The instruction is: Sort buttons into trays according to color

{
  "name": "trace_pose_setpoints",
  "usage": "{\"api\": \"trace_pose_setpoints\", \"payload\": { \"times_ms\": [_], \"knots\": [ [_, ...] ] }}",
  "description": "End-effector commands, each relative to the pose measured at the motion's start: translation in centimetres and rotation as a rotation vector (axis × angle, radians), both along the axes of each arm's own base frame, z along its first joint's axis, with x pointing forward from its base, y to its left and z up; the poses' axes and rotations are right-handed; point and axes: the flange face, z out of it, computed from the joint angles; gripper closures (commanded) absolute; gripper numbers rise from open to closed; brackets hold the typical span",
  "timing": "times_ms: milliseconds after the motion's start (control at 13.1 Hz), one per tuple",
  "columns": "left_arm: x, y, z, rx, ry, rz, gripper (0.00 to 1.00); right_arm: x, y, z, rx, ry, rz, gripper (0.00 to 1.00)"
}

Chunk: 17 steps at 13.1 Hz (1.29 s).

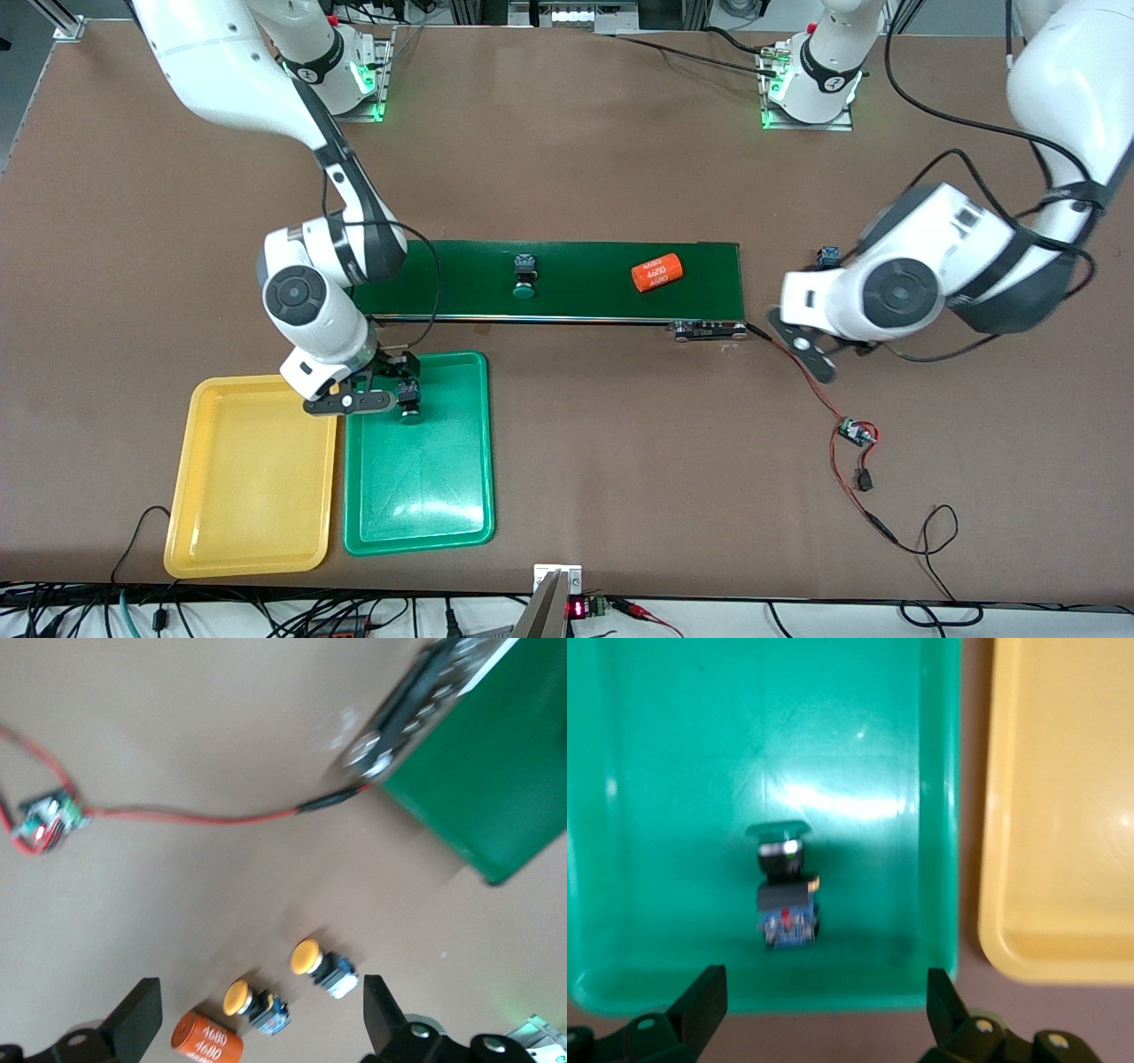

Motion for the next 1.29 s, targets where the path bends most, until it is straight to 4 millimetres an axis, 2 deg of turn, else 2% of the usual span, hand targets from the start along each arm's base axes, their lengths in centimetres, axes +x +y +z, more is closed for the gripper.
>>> {"api": "trace_pose_setpoints", "payload": {
  "times_ms": [0, 152, 304, 456, 532, 608, 837, 989, 1065, 1217],
  "knots": [
    [1.6, 2.0, 0.7, 0.037, -0.037, 0.023, 0.0, -4.1, 0.2, 4.2, 0.001, 0.044, -0.059, 0.0],
    [2.7, 2.6, 0.6, 0.038, -0.042, 0.053, 0.0, -7.4, 2.4, 5.3, 0.019, 0.089, -0.094, 0.0],
    [3.9, 1.2, 2.3, 0.03, -0.083, 0.075, 0.0, -10.6, 5.2, 5.1, 0.03, 0.109, -0.07, 0.0],
    [4.7, -0.4, 4.0, 0.034, -0.126, 0.124, 0.0, -12.3, 7.8, 4.8, 0.049, 0.106, -0.083, 0.0],
    [4.7, -1.3, 4.2, 0.057, -0.14, 0.194, 0.0, -13.0, 9.4, 4.9, 0.069, 0.091, -0.111, 0.0],
    [4.3, -1.2, 4.0, 0.105, -0.129, 0.289, 0.0, -13.9, 10.7, 4.3, 0.086, 0.08, -0.133, 0.0],
    [3.5, -1.9, 3.9, 0.163, -0.122, 0.468, 0.0, -15.8, 12.6, 2.9, 0.1, 0.068, -0.11, 0.0],
    [3.4, -1.0, 4.0, 0.179, -0.104, 0.499, 0.0, -17.4, 13.8, 1.7, 0.098, 0.074, -0.095, 0.0],
    [3.5, -1.0, 4.1, 0.182, -0.107, 0.501, 0.0, -17.7, 14.0, 1.2, 0.092, 0.083, -0.09, 0.0],
    [3.9, 0.4, 3.4, 0.165, -0.077, 0.542, 0.0, -18.5, 14.1, 0.5, 0.081, 0.097, -0.089, 0.0]
  ]
}}
